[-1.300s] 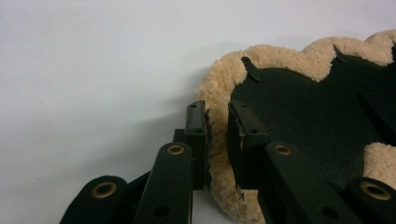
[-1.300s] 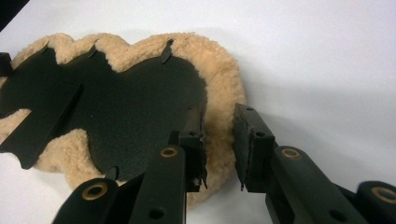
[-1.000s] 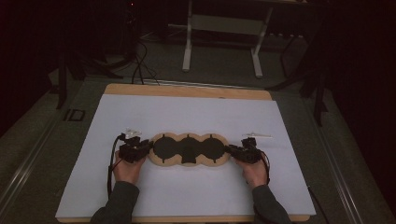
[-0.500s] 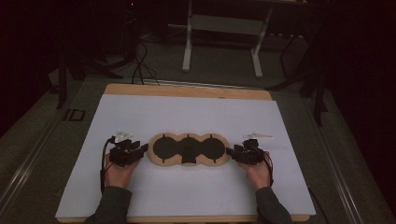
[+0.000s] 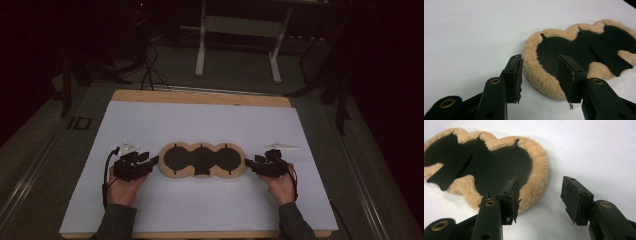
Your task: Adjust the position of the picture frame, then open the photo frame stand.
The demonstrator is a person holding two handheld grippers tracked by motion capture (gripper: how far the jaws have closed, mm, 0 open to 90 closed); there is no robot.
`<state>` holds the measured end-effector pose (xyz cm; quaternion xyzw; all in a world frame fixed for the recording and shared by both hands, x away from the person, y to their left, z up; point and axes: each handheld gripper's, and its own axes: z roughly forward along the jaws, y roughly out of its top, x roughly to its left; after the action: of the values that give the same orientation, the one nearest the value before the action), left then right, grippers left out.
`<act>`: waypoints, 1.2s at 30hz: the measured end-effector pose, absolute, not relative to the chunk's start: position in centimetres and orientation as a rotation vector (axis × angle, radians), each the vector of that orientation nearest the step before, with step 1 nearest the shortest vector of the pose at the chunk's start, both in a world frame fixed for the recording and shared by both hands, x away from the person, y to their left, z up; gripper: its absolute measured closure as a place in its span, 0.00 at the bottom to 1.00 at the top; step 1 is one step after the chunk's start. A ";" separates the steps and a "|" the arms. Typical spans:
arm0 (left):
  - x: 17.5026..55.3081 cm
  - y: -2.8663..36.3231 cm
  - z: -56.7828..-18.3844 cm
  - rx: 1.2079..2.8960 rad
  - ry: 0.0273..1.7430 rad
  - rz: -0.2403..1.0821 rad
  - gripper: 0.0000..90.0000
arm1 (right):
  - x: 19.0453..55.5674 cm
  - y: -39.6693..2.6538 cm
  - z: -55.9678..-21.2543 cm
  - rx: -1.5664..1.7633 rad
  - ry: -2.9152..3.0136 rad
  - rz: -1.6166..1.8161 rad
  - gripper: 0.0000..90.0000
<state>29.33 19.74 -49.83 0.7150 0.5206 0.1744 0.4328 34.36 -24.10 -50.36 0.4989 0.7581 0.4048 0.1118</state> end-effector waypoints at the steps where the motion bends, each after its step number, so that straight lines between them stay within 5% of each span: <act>1: 29.3 19.7 -49.8 1.782 1.290 0.424 0.62 | 34.3 -24.2 -50.2 1.460 2.225 1.194 0.53; 22: 28.4 16.6 -48.6 1.845 1.149 0.441 0.58 | 33.9 -24.5 -49.3 1.397 2.232 1.157 0.52; 30: 28.1 14.8 -48.8 1.892 1.086 0.458 0.53 | 33.7 -24.7 -49.0 1.361 2.220 1.235 0.44; 36: 27.9 13.2 -49.2 1.949 1.026 0.445 0.52 | 33.7 -24.8 -49.1 1.362 2.214 1.187 0.50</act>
<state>27.93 13.22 -49.21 0.7821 0.4115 0.1787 0.4325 33.67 -24.81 -49.12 0.4719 0.7670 0.4112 0.1413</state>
